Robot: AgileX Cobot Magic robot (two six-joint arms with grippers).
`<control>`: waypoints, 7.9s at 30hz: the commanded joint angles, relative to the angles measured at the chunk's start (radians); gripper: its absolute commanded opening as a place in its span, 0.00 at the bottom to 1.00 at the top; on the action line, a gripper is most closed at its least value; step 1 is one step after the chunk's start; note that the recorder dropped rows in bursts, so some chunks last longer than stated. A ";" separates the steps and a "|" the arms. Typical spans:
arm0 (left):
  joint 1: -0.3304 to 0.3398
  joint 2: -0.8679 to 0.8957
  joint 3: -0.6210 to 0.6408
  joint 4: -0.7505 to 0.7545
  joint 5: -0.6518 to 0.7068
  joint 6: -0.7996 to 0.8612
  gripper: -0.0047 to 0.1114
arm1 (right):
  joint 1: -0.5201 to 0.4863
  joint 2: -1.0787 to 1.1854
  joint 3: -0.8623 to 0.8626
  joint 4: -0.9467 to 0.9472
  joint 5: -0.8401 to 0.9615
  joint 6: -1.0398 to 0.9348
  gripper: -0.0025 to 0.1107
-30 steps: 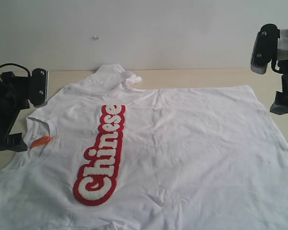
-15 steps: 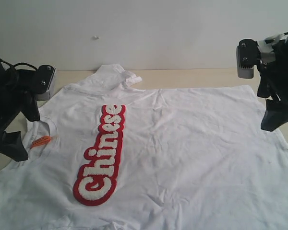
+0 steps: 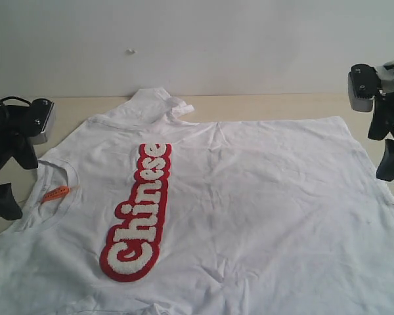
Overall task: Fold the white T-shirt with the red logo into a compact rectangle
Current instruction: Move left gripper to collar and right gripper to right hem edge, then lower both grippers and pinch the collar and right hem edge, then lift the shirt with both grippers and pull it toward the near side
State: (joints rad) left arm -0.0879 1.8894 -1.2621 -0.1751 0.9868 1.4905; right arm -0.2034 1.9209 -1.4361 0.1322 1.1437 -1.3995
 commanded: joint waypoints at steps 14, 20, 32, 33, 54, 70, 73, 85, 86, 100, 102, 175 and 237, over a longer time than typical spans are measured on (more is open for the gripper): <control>0.077 0.161 -0.071 -0.028 -0.096 0.092 0.95 | -0.005 0.093 0.051 -0.031 -0.128 -0.065 0.80; 0.070 0.168 -0.079 -0.076 -0.049 0.177 0.95 | -0.015 0.051 0.051 -0.031 -0.116 -0.065 0.80; 0.043 0.212 -0.079 -0.040 -0.096 0.139 0.95 | -0.093 0.094 0.051 0.029 -0.155 -0.132 0.80; 0.043 0.216 -0.079 -0.039 -0.096 0.134 0.95 | -0.093 0.093 0.051 0.010 -0.173 -0.122 0.80; 0.043 0.240 -0.079 -0.020 -0.096 0.127 0.95 | -0.082 0.275 -0.083 -0.057 -0.086 -0.068 0.80; 0.043 0.240 -0.079 -0.024 -0.111 0.127 0.95 | -0.075 0.277 -0.100 -0.100 -0.013 -0.089 0.80; 0.043 0.240 -0.079 -0.029 -0.114 0.127 0.95 | -0.064 0.277 -0.100 -0.219 -0.018 0.003 0.80; 0.043 0.240 -0.079 -0.076 -0.143 0.129 0.95 | -0.034 0.275 -0.107 -0.119 -0.037 -0.090 0.80; 0.043 0.240 -0.079 -0.076 -0.146 0.129 0.95 | -0.031 0.276 -0.112 -0.119 -0.044 -0.081 0.80; 0.043 0.240 -0.079 -0.076 -0.146 0.129 0.95 | -0.029 0.322 -0.121 -0.081 -0.127 -0.065 0.80; 0.043 0.240 -0.079 -0.076 -0.146 0.129 0.95 | -0.029 0.346 -0.121 -0.065 -0.122 -0.061 0.80; 0.043 0.240 -0.079 -0.076 -0.182 0.127 0.95 | -0.031 0.362 -0.121 -0.120 -0.081 -0.005 0.39; 0.039 0.280 -0.079 0.075 -0.144 -0.055 0.04 | -0.031 0.358 -0.121 -0.204 -0.079 0.205 0.02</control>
State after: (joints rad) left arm -0.0557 2.1384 -1.3580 -0.1996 0.8043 1.4587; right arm -0.2264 2.2506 -1.5715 -0.0074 1.0226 -1.1994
